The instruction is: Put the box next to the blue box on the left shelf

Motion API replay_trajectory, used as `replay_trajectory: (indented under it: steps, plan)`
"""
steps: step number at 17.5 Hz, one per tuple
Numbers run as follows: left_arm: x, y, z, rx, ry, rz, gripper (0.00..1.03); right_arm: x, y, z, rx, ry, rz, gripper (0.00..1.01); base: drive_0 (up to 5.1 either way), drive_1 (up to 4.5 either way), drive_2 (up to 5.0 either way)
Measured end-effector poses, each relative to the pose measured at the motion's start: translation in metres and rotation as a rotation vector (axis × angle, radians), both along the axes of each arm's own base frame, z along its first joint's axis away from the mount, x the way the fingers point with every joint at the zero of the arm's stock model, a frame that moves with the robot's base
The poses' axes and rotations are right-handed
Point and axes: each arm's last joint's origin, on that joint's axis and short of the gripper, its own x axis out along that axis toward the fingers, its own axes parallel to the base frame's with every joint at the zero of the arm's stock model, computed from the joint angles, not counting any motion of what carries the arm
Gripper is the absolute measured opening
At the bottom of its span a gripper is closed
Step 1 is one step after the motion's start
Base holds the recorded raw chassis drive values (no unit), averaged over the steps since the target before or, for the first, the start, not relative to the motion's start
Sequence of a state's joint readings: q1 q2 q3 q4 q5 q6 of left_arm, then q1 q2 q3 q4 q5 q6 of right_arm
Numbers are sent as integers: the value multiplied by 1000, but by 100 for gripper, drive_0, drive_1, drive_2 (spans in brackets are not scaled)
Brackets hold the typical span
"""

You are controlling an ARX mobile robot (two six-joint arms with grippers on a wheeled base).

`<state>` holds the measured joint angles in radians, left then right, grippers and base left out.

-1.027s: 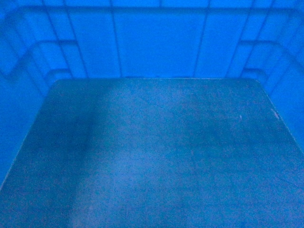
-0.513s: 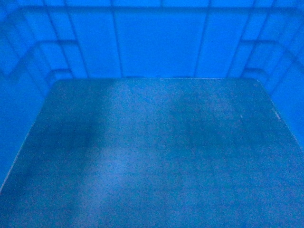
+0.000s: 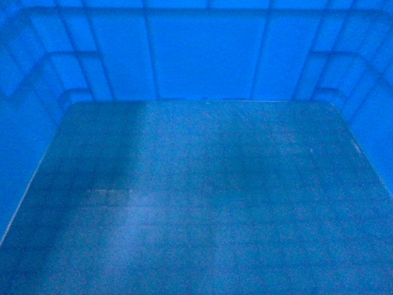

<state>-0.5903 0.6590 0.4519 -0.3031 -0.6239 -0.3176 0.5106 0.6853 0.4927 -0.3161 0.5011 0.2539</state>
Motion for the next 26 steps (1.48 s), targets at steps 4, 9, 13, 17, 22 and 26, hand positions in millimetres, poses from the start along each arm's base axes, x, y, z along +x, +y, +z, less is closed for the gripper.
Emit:
replay_trajectory:
  steps: [4,9,13,17,22,26]
  plan:
    - [0,0,0,0,0,0,9,0,0,0,0,0,0,12,-151,-151,-151]
    - [0,0,0,0,0,0,9,0,0,0,-1,2,0,12,-140,-140,-140]
    - [0,0,0,0,0,0,9,0,0,0,-1,1,0,12,-143,-143,-143]
    - [0,0,0,0,0,0,9,0,0,0,-1,2,0,12,-147,-147,-147]
    - [0,0,0,0,0,0,9,0,0,0,-1,2,0,12,-140,-140,-140]
    - [0,-1,0,-2,2,-5,9,0,0,-1,-5,5,-4,12,-90,-90,-90]
